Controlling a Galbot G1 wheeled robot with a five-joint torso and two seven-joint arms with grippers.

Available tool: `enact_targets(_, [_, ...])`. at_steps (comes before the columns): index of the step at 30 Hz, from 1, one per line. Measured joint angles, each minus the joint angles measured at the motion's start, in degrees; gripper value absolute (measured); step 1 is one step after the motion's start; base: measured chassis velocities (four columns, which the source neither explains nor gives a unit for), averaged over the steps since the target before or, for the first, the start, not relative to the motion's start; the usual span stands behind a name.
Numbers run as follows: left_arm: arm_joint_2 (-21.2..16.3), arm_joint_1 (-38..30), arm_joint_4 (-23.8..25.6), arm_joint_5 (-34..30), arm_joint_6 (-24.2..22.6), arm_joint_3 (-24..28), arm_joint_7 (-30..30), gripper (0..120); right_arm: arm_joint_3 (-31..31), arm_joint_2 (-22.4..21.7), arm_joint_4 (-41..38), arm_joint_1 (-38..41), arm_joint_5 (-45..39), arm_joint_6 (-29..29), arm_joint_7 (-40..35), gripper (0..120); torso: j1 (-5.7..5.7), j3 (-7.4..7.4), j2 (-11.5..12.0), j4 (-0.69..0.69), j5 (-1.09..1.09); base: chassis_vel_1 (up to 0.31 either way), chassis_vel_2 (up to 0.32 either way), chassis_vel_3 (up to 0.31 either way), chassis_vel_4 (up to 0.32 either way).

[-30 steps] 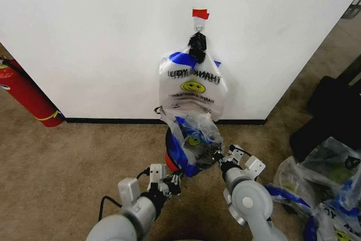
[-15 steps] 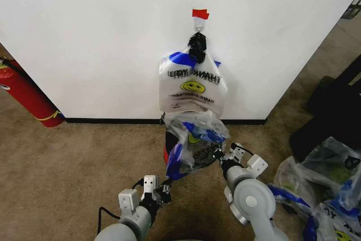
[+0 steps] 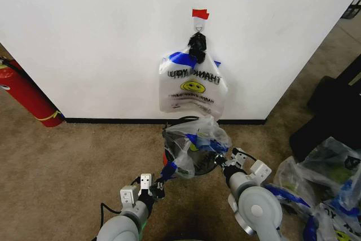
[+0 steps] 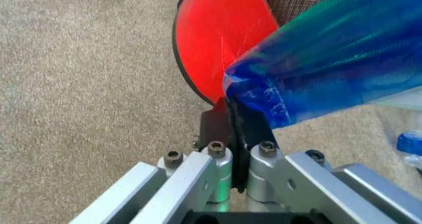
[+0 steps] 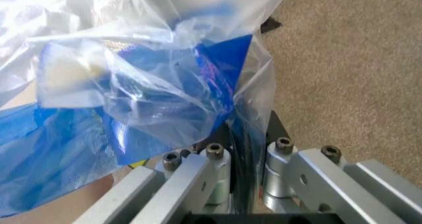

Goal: Pick up the garbage bag from the wall and place it over the trash bin.

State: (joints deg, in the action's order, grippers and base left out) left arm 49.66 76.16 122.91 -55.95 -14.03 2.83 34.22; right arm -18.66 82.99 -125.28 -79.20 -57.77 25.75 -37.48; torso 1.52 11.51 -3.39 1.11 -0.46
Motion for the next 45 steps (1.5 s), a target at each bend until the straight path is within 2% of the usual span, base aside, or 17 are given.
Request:
enact_targets(6, [-2.32, 2.44, 6.39, -0.03, -3.6, -3.54, 1.53, 25, -0.75, -0.98, 1.13, 0.68, 0.3, -0.26, -0.05, 0, 0.0, 0.0, 0.0, -0.01, 0.0, 0.0, 0.0, 0.0, 0.0])
enact_targets(7, [-2.32, 2.44, 6.39, -0.03, -3.6, -3.54, 1.53, 25, -0.75, -0.98, 1.13, 0.68, 0.3, -0.26, -0.05, 0, 0.0, 0.0, 0.0, -0.01, 0.0, 0.0, 0.0, 0.0, 0.0])
enact_targets(13, [-3.88, 3.83, 12.31, 1.85, -5.1, -6.01, 4.42, 50, -0.89, -1.55, 2.07, 1.83, 0.1, -0.38, -0.17, 0, 0.0, 0.0, 0.0, 0.0, 0.0, 0.0, 0.0, 0.0, 0.0])
enact_targets(14, [-3.88, 3.83, 12.31, 1.85, -5.1, -6.01, 4.42, 50, -0.89, -1.55, 2.07, 1.83, 0.1, -0.38, -0.17, 0, 0.0, 0.0, 0.0, 0.0, 0.0, 0.0, 0.0, 0.0, 0.0])
enact_targets(18, [-4.81, 3.84, 14.99, 2.29, -5.13, -8.63, 5.68, 66, -1.05, -1.88, 2.35, 2.23, -0.01, -0.41, -0.19, 0, 0.0, 0.0, 0.0, -0.01, 0.0, 0.0, 0.0, 0.0, 0.0])
enact_targets(19, [-4.96, 3.38, 15.3, 2.3, -4.87, -8.85, 5.63, 72, -1.05, -1.91, 2.35, 2.23, 0.03, -0.41, -0.16, 0, 0.0, 0.0, 0.0, -0.01, 0.0, 0.0, 0.0, 0.0, 0.0])
enact_targets(21, [-5.02, 2.9, 15.45, 2.29, -4.59, -8.89, 5.32, 73, -1.04, -1.94, 2.36, 2.23, 0.06, -0.41, -0.15, 0, 0.0, 0.0, 0.0, -0.01, 0.01, 0.0, 0.0, 0.0, 0.0])
enact_targets(23, [-5.03, 0.64, 15.26, 2.3, -3.65, -8.24, 3.28, 83, -0.96, -2.02, 2.35, 2.25, 0.12, -0.41, -0.07, 0, 0.0, 0.0, 0.0, 0.0, 0.0, 0.0, 0.0, 0.0, 0.0])
enact_targets(27, [-4.47, -3.22, 12.73, 0.9, -2.38, -5.7, 0.2, 98, -0.89, -2.01, 2.09, 2.11, 0.45, -0.41, 0.08, 0, 0.0, 0.0, 0.0, 0.0, -0.01, 0.0, 0.0, 0.0, 0.0])
enact_targets(29, [-4.32, -3.72, 12.51, -0.13, -2.24, -5.55, 0.01, 98, -0.89, -1.97, 2.06, 2.04, 0.53, -0.41, 0.13, 0, 0.0, 0.0, 0.0, 0.0, 0.0, 0.0, 0.0, 0.0, 0.0])
enact_targets(30, [-3.99, -4.67, 12.34, -3.72, -2.02, -5.46, 0.07, 97, -0.87, -1.86, 2.0, 1.85, 0.66, -0.39, 0.19, 0, 0.0, 0.0, 0.0, -0.01, -0.01, 0.0, 0.0, 0.0, 0.0])
enact_targets(31, [-3.45, -6.08, 12.34, -10.3, -1.79, -5.56, 0.49, 93, -0.85, -1.61, 1.82, 1.58, 0.67, -0.17, 0.19, 0, 0.0, 0.0, 0.0, 0.01, 0.0, 0.0, 0.0, 0.0, 0.0])
enact_targets(32, [-3.31, -6.4, 12.33, -11.81, -1.7, -5.61, 0.57, 93, -0.85, -1.54, 1.77, 1.52, 0.67, -0.12, 0.19, 0, 0.0, 0.0, 0.0, 0.01, 0.0, 0.0, 0.0, 0.0, 0.0])
enact_targets(33, [-2.78, -7.55, 12.05, -16.14, -0.72, -5.66, 0.28, 87, -0.79, -1.19, 1.69, 1.22, 0.89, 0.0, 0.38, 0, 0.0, 0.0, 0.0, 0.0, 0.01, 0.0, 0.0, 0.0, 0.0])
enact_targets(37, [-2.21, -9.13, 10.87, -18.23, 0.56, -5.08, -0.45, 74, -0.77, -0.65, 2.07, 1.31, 1.24, 0.0, 0.6, 0, 0.0, 0.0, 0.0, 0.0, 0.0, 0.0, 0.0, 0.0, 0.0])
enact_targets(43, [-2.78, -11.68, 7.75, -16.8, 2.35, -4.55, -1.85, 49, -0.54, -0.81, 1.65, 0.56, 2.21, 0.1, 1.56, 0, 0.0, 0.0, 0.0, 0.0, 0.0, 0.0, 0.0, 0.0, 0.0])
enact_targets(45, [-2.97, -11.89, 7.7, -16.77, 2.38, -4.35, -2.23, 45, -0.54, -0.83, 1.64, 0.45, 2.27, 0.1, 1.6, 0, 0.0, 0.0, 0.0, 0.0, 0.01, 0.0, 0.0, 0.0, 0.0])
